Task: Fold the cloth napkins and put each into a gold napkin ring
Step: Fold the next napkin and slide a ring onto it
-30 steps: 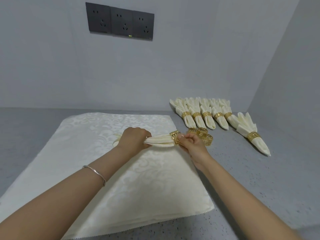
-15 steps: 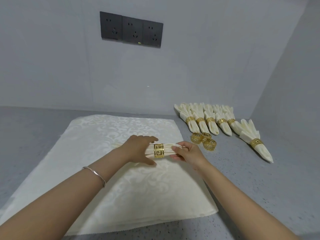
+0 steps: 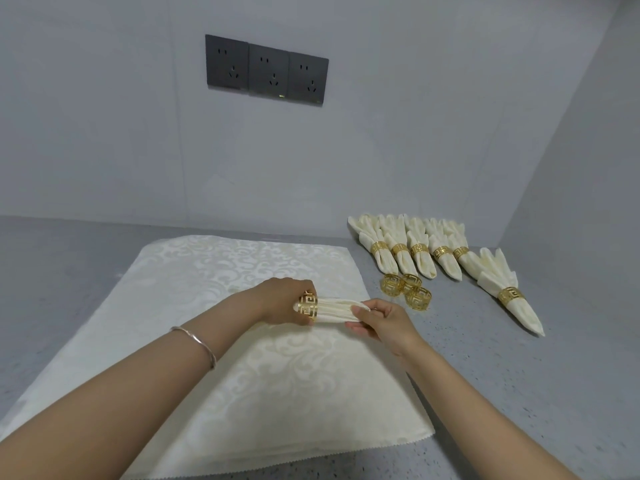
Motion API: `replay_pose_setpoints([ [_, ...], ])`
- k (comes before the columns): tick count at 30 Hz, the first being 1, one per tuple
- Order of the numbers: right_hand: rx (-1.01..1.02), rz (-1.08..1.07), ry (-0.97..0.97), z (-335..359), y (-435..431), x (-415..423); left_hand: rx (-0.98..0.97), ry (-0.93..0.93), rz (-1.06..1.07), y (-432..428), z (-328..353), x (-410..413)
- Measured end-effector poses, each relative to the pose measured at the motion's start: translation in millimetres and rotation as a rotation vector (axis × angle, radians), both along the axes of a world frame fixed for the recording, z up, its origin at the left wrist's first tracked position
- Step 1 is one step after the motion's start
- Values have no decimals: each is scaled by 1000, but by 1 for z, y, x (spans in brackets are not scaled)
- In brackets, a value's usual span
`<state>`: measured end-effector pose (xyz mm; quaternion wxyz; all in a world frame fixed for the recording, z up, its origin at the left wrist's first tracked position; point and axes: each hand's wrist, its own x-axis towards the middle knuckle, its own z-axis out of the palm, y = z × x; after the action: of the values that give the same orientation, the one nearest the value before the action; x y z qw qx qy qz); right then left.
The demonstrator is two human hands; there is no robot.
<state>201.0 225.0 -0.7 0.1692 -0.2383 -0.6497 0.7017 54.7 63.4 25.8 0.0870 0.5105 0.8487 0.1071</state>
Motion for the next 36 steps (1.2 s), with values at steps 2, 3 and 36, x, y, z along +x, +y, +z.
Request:
replay_pose_setpoints([
  [2, -23, -22, -9, -2, -3, 2, -72, 48, -8, 4, 2, 4],
  [3, -9, -31, -27, -4, -4, 3, -98, 87, -20, 6, 2, 6],
  [36, 336, -126, 26, 27, 1, 2, 831, -1165, 254, 50, 10, 41],
])
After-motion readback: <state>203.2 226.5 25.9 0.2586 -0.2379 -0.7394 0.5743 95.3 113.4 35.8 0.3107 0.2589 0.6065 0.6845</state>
